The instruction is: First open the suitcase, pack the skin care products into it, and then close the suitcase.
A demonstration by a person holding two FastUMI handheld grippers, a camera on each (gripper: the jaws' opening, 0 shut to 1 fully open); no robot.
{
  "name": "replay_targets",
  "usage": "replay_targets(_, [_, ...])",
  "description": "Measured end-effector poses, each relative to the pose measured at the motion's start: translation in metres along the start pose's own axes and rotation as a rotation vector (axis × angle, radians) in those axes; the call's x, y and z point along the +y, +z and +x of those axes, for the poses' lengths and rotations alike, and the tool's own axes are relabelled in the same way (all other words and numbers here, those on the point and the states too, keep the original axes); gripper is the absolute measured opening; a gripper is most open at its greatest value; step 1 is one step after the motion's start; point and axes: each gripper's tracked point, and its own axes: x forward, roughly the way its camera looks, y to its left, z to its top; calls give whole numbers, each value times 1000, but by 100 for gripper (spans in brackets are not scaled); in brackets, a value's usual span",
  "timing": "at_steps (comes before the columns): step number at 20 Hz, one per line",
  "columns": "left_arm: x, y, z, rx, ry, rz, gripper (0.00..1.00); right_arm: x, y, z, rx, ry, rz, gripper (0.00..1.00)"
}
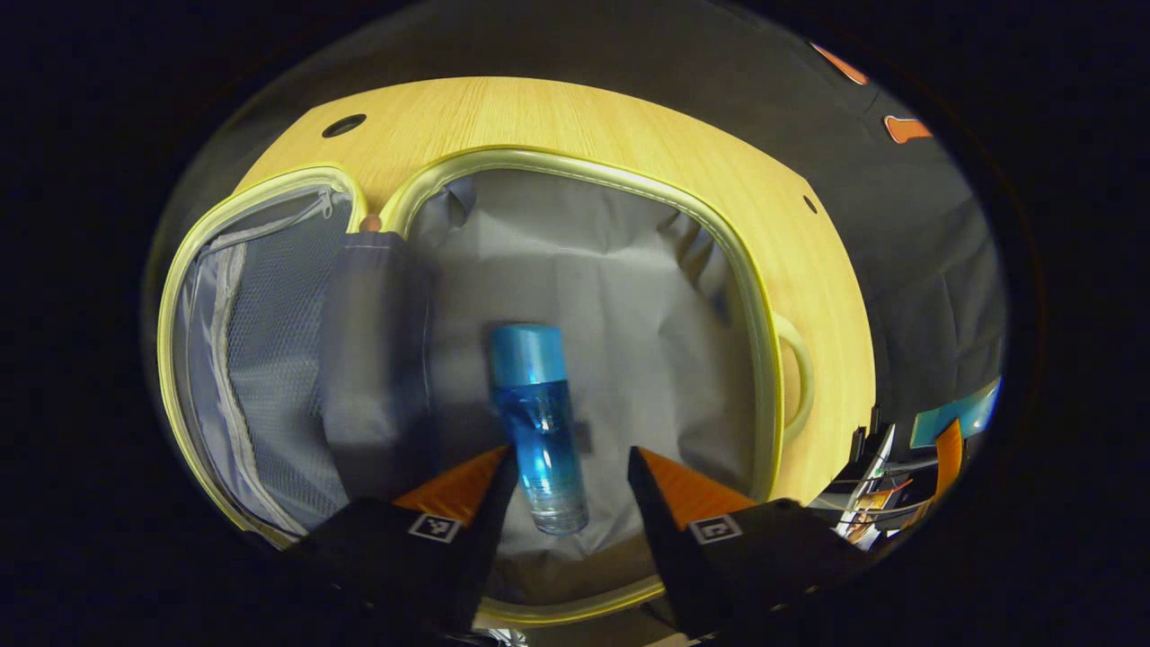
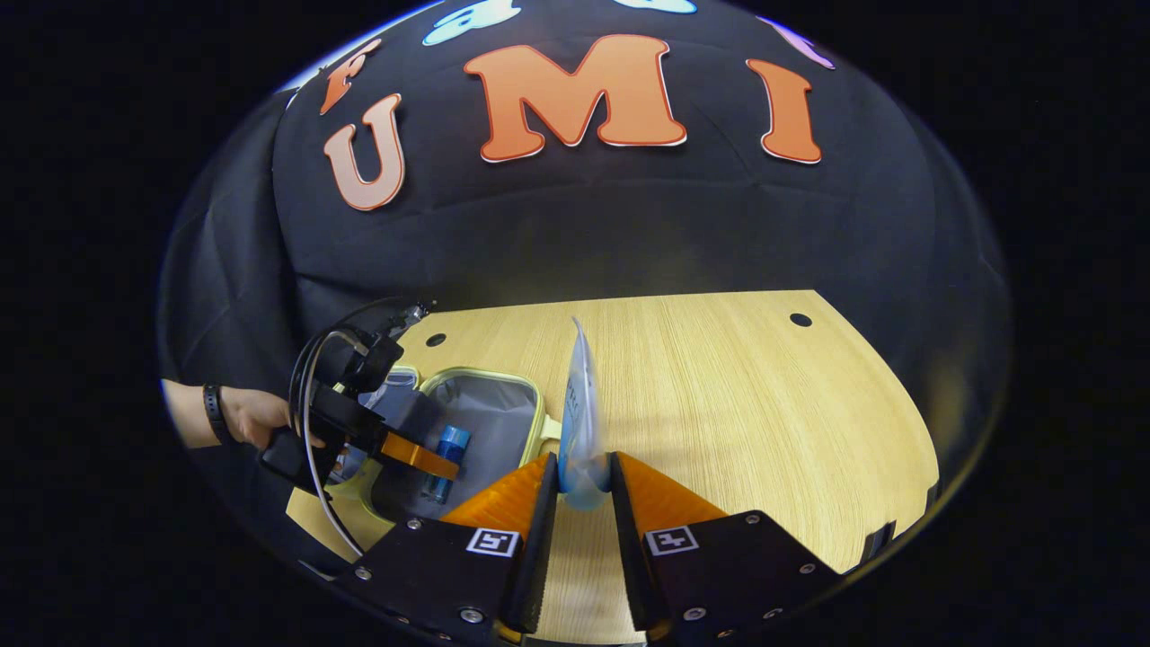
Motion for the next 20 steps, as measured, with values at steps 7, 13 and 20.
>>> replay_targets(7, [-13,15,-32,-157,-9,37,97,11,13,3,-2,15,-19,37])
replay_targets(13, [-13,47,-120,-487,-9,107,97,45,27,12,25,82,-63,37])
replay_targets(20, [28,40,-241,-754,69,158,97,109,22,40,177,218,-124,37])
